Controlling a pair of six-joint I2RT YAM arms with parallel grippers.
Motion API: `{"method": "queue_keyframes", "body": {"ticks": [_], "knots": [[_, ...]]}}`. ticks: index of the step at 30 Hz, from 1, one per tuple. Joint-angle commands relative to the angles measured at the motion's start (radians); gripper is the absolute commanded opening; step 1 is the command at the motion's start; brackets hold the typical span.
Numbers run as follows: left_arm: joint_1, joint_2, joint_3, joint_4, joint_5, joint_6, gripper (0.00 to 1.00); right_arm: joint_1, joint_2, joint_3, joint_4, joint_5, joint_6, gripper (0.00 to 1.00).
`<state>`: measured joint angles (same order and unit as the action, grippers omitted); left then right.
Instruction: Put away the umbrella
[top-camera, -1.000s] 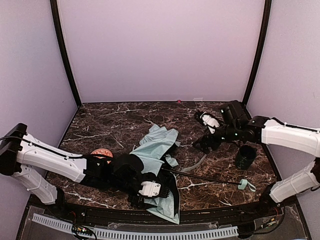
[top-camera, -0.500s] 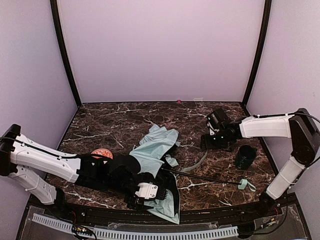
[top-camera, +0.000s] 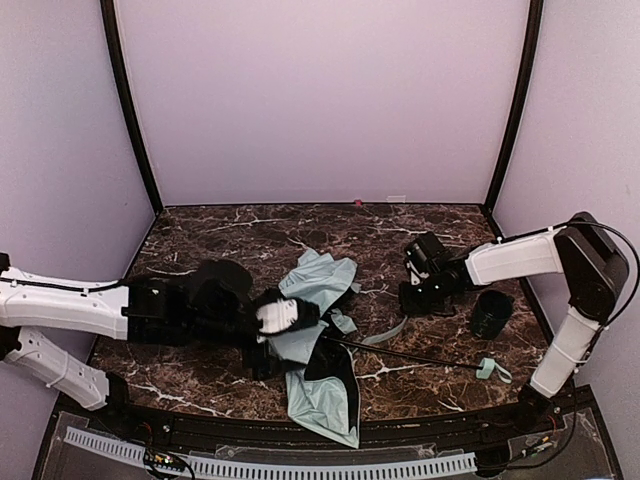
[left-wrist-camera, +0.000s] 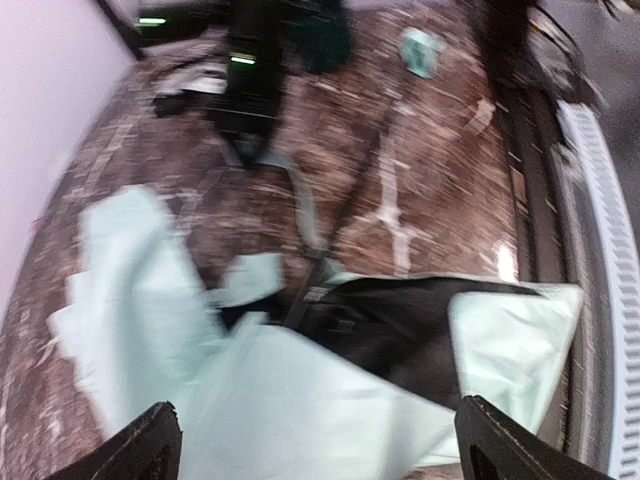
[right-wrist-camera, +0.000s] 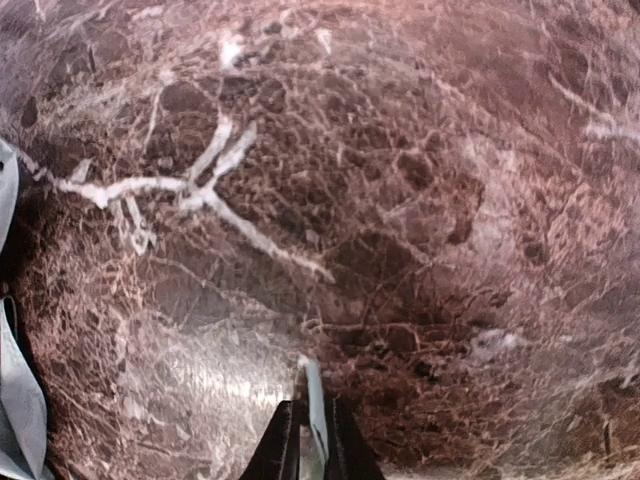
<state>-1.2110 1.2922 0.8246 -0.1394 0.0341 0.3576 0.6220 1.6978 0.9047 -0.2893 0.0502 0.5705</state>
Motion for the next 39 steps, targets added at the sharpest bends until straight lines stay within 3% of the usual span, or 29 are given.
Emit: {"method": "queue_keyframes", "body": {"ticks": [1,2,6,11,19,21,24,26,27,31,36,39], "knots": [[0.158,-0.117,0.024,0.104,-0.040,-0.134,0.99,-0.001,0.040,0.014,0.030,-0.033,0.005,0.04],[0.189,-0.104,0.029,0.101,-0.030,-0.144,0.99,-0.001,0.046,0.023,0.025,-0.039,0.002,0.00],[0.285,0.030,0.062,0.071,-0.006,-0.148,0.99,-0.002,0.039,0.061,0.027,-0.075,-0.043,0.00],[0.356,0.198,0.079,0.164,0.062,-0.097,0.99,-0.011,0.015,0.096,0.103,-0.112,-0.139,0.00],[0.383,0.415,0.124,0.237,0.167,0.009,0.99,-0.035,0.047,0.091,0.292,-0.240,-0.231,0.00],[0.383,0.443,0.114,0.257,0.204,0.015,0.84,-0.043,0.061,0.092,0.335,-0.256,-0.233,0.00],[0.383,0.436,0.069,0.303,0.269,0.021,0.51,-0.063,0.070,0.088,0.410,-0.276,-0.227,0.00],[0.383,0.394,0.025,0.352,0.300,0.027,0.24,-0.081,0.080,0.097,0.457,-0.289,-0.230,0.00],[0.383,0.366,0.005,0.387,0.297,0.027,0.04,-0.091,0.088,0.111,0.472,-0.293,-0.237,0.00],[0.380,0.218,-0.019,0.404,0.302,0.047,0.00,-0.120,0.132,0.196,0.506,-0.323,-0.275,0.00],[0.370,0.073,-0.041,0.411,0.490,0.097,0.00,-0.120,0.215,0.316,0.629,-0.415,-0.302,0.00],[0.369,0.084,0.003,0.324,0.596,0.118,0.00,-0.116,0.287,0.386,0.738,-0.523,-0.244,0.00]]}}
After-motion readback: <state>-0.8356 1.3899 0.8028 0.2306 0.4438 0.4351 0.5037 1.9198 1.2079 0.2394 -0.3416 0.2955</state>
